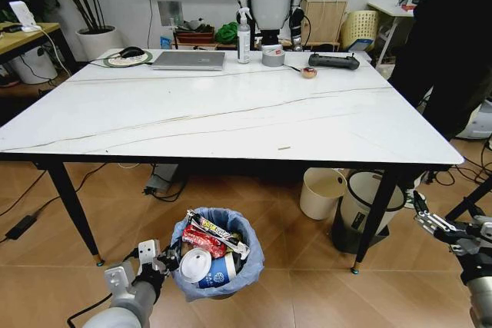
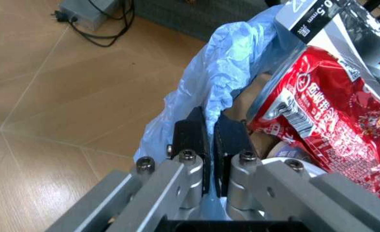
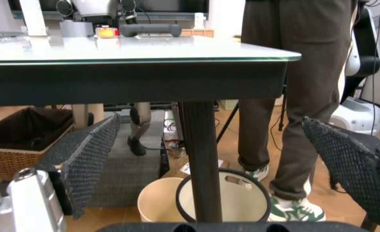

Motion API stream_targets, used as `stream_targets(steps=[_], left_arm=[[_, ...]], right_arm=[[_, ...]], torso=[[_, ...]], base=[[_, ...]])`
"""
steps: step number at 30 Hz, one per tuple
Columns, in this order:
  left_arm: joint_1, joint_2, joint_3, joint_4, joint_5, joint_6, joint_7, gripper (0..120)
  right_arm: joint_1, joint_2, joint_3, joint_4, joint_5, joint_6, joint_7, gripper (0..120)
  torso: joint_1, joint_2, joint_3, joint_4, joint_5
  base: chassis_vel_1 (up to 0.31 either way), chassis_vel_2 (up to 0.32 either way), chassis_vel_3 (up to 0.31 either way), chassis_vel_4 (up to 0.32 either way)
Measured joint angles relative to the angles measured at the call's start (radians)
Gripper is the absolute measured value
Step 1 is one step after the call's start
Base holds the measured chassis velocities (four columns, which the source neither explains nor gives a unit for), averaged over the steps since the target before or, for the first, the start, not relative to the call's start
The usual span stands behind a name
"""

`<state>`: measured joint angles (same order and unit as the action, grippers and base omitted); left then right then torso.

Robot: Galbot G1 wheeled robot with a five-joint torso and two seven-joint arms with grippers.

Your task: Pick up the trash bin and place the trash from the table into it.

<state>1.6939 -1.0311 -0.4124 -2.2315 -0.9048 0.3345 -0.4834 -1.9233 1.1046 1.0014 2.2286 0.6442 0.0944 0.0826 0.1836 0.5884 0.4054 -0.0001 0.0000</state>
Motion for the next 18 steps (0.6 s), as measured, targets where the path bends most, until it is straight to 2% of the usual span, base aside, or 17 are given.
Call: stream_targets(steps=[18], left_arm=[[-0.011, -0.005, 0.003, 0.029, -0.005, 0.0, 0.002, 0]], right_arm=[[0.0, 0.0, 0.0, 0.0, 0.0, 0.0, 0.0, 100]], torso=[[-0.027, -0.072, -0.046, 0.0, 0.0]], base=[[0.0, 0.0, 0.0, 0.0]])
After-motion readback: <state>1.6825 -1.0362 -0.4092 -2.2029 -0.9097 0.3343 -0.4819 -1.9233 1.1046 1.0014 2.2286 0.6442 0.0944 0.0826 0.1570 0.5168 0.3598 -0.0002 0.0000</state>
